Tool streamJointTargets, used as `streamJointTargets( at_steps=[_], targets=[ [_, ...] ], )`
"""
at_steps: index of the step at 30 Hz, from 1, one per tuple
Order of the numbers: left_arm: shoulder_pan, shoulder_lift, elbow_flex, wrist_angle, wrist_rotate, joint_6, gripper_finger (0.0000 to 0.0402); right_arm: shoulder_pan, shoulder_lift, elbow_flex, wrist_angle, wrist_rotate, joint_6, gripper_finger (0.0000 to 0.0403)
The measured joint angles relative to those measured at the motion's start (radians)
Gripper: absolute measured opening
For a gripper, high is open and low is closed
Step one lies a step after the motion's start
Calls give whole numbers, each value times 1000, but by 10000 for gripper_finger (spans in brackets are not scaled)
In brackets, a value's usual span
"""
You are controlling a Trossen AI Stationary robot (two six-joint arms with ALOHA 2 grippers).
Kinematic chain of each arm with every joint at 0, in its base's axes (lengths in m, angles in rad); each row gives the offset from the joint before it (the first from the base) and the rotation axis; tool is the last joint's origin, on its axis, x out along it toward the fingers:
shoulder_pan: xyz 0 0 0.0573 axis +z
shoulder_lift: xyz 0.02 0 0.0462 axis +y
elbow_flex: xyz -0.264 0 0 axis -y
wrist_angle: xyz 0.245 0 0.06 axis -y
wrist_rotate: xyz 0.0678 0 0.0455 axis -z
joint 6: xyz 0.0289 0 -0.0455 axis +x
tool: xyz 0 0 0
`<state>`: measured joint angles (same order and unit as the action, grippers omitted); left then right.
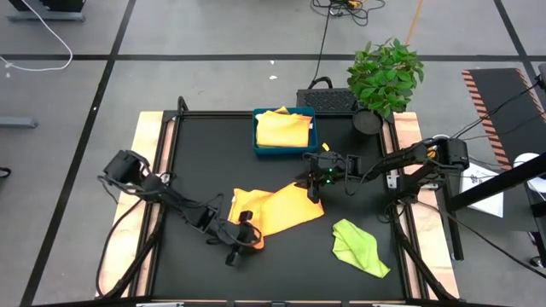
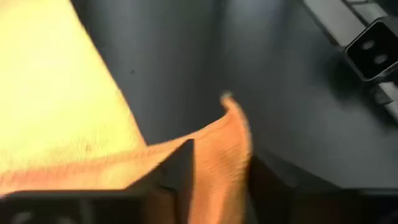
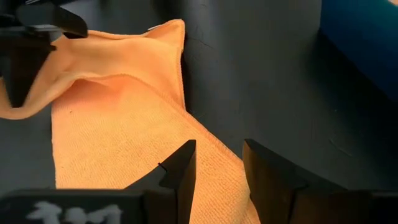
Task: Fold microfiber towels
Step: Fold the orange microfiber towel
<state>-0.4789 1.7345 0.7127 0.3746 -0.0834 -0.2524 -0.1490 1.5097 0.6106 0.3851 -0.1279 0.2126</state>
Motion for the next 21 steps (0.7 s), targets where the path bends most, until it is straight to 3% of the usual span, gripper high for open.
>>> streamJointTargets(
  at_steps=[4,6,13,21],
  targets=[
    [0,-25,0,-5,7,45,36,2,0,-3,1,-2,-16,126],
    [1,-49,0,-15,36,63,11,5,0,-14,1,-3,-18,126],
    [-17,-116,0,-109,79,124,5,5,17,-78,-3,-29,191,126],
    [-7,-114,0,-118,79,139,6,6,29,-110,0,-33,255,126]
  ],
)
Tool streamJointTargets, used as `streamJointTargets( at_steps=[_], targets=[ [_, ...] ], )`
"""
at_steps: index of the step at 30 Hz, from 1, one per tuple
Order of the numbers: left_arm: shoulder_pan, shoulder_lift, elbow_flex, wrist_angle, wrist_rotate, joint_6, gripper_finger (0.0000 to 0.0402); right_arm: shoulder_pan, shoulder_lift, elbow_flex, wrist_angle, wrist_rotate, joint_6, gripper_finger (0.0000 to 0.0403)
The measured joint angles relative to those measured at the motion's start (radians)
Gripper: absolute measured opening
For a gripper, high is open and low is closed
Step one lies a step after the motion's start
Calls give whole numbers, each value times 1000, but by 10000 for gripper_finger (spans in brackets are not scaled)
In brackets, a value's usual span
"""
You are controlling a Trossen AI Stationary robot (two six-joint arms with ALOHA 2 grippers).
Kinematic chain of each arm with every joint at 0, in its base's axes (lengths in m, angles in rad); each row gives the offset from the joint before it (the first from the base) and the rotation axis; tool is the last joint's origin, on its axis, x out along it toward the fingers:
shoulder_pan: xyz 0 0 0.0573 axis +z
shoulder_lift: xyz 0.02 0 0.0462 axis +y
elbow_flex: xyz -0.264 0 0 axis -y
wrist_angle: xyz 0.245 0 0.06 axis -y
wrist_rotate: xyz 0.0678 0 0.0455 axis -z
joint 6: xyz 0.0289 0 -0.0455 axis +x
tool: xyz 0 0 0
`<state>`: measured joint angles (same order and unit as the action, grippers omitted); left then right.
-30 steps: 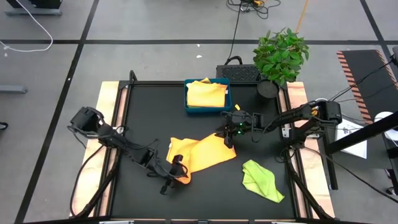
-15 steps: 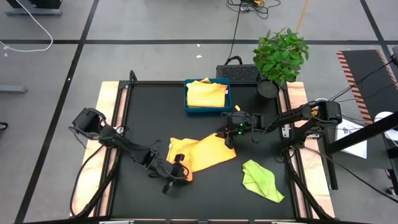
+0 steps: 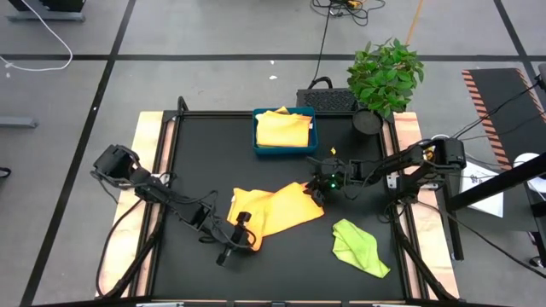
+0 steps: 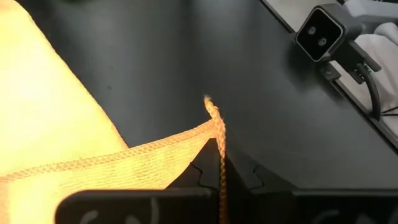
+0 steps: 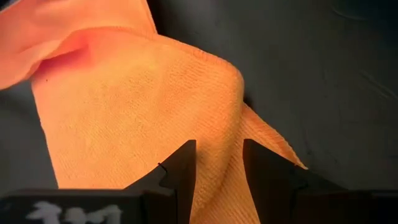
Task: Fold microfiber towels
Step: Fold the orange microfiber towel
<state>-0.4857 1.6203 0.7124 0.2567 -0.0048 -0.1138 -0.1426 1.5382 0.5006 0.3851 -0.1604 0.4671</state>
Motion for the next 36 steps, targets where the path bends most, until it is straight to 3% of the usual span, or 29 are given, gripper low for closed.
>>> streamJointTargets(
  at_steps=[7,13,20,25,33,36],
  targets=[
    [7,0,0,-8,-4,7,7,12,9,0,31,-2,-61,108],
    [25,0,0,-1,-3,53,5,16,10,0,111,-56,-119,11],
    [69,-75,-1,-82,-68,108,4,16,-63,0,220,-47,-181,2],
    [88,-270,0,-209,-213,161,3,28,-237,0,207,-3,-288,1],
    [91,-634,0,-313,-614,379,2,79,-524,1,194,172,-482,1],
    [113,-732,0,-317,-690,455,2,78,-598,1,171,216,-521,1]
  ],
)
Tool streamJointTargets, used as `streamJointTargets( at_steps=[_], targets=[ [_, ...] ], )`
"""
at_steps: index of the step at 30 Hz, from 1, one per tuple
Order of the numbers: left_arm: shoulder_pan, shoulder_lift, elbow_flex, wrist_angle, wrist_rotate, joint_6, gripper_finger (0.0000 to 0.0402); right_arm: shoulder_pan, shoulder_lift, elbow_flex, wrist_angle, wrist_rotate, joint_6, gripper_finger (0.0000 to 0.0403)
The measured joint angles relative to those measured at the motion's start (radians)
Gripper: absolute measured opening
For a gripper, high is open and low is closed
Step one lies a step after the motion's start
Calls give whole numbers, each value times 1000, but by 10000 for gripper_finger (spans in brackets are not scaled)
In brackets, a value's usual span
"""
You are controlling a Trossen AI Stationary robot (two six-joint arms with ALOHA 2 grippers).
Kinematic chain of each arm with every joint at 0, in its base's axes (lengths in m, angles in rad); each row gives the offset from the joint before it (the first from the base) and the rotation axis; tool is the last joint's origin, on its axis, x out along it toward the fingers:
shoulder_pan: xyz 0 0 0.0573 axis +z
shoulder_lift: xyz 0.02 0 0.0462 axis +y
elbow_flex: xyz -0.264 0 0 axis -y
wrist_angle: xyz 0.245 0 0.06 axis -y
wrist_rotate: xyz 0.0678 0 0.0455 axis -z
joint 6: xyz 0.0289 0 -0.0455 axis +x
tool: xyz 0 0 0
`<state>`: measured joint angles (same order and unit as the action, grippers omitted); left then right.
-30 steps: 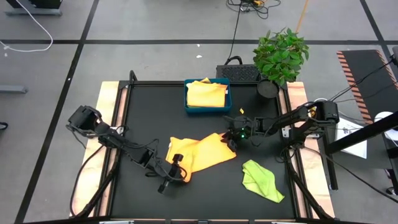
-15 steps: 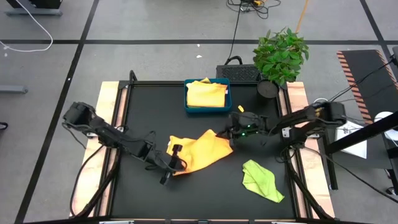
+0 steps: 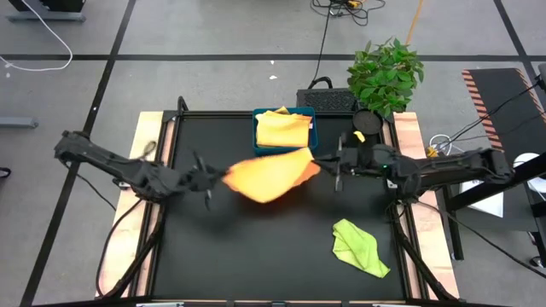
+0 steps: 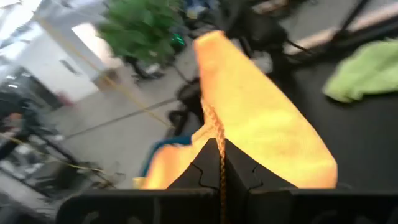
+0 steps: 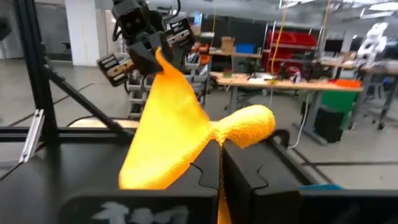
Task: Fold microfiber towels
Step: Fold the orange microfiber towel
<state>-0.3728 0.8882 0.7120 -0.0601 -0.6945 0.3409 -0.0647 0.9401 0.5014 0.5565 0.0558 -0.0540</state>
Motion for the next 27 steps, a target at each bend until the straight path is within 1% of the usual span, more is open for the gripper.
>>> streamJointTargets(
  at_steps=[3,6,9,12,15,19,21,22,27],
  targets=[
    [24,-74,0,-9,-21,52,2,-1,-50,0,-31,23,-33,0],
    [42,-120,0,-46,-47,78,2,2,-76,0,-63,53,-69,0],
    [49,-143,0,-100,-43,46,1,6,-83,0,-98,53,-85,0],
    [26,-143,-8,-175,-1,-10,1,32,-77,0,-166,51,-87,0],
    [-24,-140,-77,-183,36,-80,1,86,-51,-1,-228,51,-78,0],
    [-120,-139,-200,-145,43,-219,1,197,20,-1,-233,50,-45,0],
    [-169,-137,-254,-100,46,-294,1,259,68,-1,-233,50,-21,0],
    [-199,-136,-282,-75,63,-327,1,289,91,-1,-232,56,0,0],
    [-322,-117,-396,116,146,-436,0,429,245,-1,-226,155,132,0]
  ],
)
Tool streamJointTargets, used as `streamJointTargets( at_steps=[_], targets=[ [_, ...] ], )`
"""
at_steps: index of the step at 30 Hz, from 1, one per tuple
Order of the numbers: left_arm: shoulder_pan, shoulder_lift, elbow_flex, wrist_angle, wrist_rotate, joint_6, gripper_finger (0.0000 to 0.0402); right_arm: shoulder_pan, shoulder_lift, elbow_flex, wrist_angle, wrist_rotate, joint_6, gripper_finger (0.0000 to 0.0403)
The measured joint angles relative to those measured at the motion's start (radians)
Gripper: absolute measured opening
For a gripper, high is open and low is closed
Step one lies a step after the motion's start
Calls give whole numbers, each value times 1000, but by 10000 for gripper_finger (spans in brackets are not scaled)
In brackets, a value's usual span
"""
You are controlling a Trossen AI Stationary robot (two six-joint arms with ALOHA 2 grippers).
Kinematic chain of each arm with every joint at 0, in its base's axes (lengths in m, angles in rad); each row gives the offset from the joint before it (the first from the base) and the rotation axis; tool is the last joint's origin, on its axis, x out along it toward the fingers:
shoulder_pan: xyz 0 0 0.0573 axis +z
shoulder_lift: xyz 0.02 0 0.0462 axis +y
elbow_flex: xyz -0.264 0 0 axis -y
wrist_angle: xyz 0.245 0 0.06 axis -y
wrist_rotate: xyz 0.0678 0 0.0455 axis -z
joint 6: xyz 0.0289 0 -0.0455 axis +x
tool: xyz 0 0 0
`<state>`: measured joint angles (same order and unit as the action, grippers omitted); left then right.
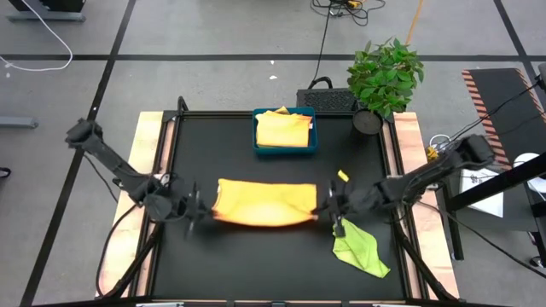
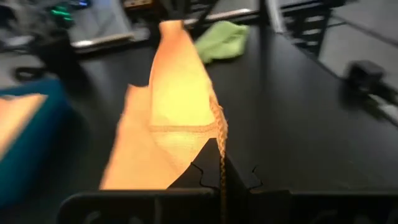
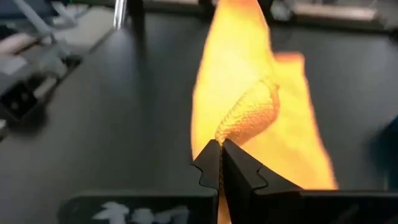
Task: Fold microfiber towels
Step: Fold the orange microfiber towel
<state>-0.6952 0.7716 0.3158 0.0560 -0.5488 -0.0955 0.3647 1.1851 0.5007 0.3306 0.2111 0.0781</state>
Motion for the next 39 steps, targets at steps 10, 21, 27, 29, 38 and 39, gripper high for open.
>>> streamJointTargets(
  at_steps=[10,21,27,29,38,39],
  targets=[
    [-84,215,-110,207,31,-169,0,115,286,0,176,118,147,0],
    [22,257,-109,207,-108,-17,0,113,268,0,143,454,94,0],
    [92,256,-109,67,-254,-59,1,75,264,0,-2,496,227,0],
    [127,257,-109,-6,-259,-112,1,51,278,0,-45,496,295,0],
    [257,257,-109,-54,-170,-190,2,-43,335,0,-59,459,357,0],
    [267,257,-109,-48,-167,-190,2,-51,335,0,-61,445,359,0]
  ],
)
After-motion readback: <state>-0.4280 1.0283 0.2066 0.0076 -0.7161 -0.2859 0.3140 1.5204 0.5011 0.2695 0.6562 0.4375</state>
